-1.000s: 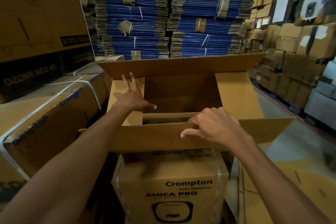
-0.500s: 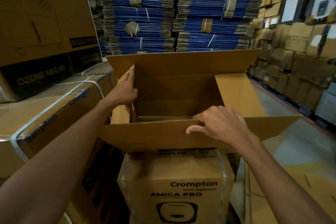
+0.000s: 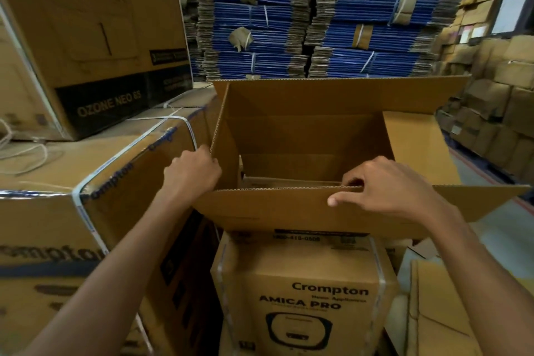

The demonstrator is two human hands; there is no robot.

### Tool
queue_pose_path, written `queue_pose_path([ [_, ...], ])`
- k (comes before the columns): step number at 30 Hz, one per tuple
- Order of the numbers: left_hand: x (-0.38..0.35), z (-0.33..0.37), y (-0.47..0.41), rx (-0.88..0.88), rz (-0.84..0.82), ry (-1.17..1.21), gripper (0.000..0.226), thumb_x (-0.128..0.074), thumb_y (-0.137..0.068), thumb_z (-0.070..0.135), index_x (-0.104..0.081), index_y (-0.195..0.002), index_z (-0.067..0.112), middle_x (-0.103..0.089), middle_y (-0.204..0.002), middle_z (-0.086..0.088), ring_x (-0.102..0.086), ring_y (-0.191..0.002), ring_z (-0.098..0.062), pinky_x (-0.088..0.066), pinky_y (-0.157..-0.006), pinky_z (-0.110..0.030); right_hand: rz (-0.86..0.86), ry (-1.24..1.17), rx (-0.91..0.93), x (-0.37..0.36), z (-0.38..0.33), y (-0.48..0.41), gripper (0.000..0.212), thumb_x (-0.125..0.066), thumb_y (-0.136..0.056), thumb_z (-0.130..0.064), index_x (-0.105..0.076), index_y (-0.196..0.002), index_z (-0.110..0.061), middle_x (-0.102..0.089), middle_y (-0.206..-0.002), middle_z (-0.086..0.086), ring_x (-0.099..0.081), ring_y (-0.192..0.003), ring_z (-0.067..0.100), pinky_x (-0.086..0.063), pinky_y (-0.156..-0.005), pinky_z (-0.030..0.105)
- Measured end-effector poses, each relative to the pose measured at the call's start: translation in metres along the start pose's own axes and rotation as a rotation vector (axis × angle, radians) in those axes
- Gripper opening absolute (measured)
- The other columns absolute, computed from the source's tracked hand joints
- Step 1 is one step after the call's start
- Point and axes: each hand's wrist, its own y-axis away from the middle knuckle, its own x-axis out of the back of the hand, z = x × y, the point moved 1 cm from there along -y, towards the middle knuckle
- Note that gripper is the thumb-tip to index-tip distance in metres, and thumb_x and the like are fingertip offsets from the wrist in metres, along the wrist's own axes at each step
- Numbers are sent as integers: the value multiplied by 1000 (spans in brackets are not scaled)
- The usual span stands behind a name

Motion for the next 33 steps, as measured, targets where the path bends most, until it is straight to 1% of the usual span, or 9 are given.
queue_pose_path([
  [4,-6,0,4,3,-5,102,17,-39,-109,29,-45,-103,15,-59,-87,-5,-64,-76,-21,-59,-70,-38,15,-665,-51,31,16,-4,53,-52,-94,-67,-74,-100,-19,-77,-87,3,-74,-75,15,-61,-76,37],
  [7,-5,3,1,-2,12,121,20,-40,-109,26,-49,-98,12,-59,-87,-7,-64,-73,-21,-54,-61,-33,-154,-350,-348,34,41,-24,29,-59,-99,-47,-63,-110,-20,-72,-91,10,-69,-70,19,-57,-65,31],
  [10,-4,4,0,-3,25,104,26,-40,-109,26,-48,-87,14,-59,-84,-8,-61,-70,-21,-49,-58,-32,-395,75,-477,18,64,-42,42,-60,-100,-41,-60,-132,-16,-64,-125,6,-63,-98,19,-55,-90,37],
  [12,-3,5,0,19,27,86,28,-40,-108,28,-48,-85,14,-58,-84,-9,-61,-72,-24,-57,-69,-40,-491,177,-511,7,75,-48,39,-58,-99,-38,-62,-131,-15,-59,-135,4,-56,-104,20,-49,-101,39],
  [14,-2,7,2,30,19,71,28,-40,-108,29,-48,-87,13,-58,-86,-10,-61,-77,-28,-59,-83,-50,-502,206,-544,5,75,-46,34,-61,-97,-38,-64,-125,-18,-60,-125,1,-54,-103,20,-48,-102,40],
  [17,-1,7,4,35,-6,74,25,-40,-108,29,-49,-93,11,-57,-87,-11,-61,-78,-28,-59,-85,-51,-310,251,-516,17,65,-33,24,-63,-97,-38,-67,-107,-17,-61,-91,-4,-60,-90,17,-52,-90,40],
  [21,-3,6,3,19,5,94,28,-40,-108,26,-46,-86,11,-58,-82,-11,-58,-67,-23,-51,-62,-36,-50,270,-569,50,76,-9,23,-66,-95,-38,-66,-82,-19,-68,-76,-1,-66,-69,14,-55,-75,37],
  [29,-1,3,3,-2,-3,122,25,-41,-108,28,-46,-88,14,-59,-84,-11,-61,-70,-24,-52,-64,-37,143,247,-817,83,118,29,27,-71,-92,-39,-58,-94,-16,-57,-86,7,-58,-84,26,-53,-86,48],
  [33,2,6,5,12,2,106,22,-41,-108,28,-48,-96,11,-58,-86,-11,-62,-75,-26,-57,-73,-43,406,266,-683,59,69,43,33,-54,-103,-41,-55,-86,-13,-50,-70,1,-50,-62,16,-55,-83,46],
])
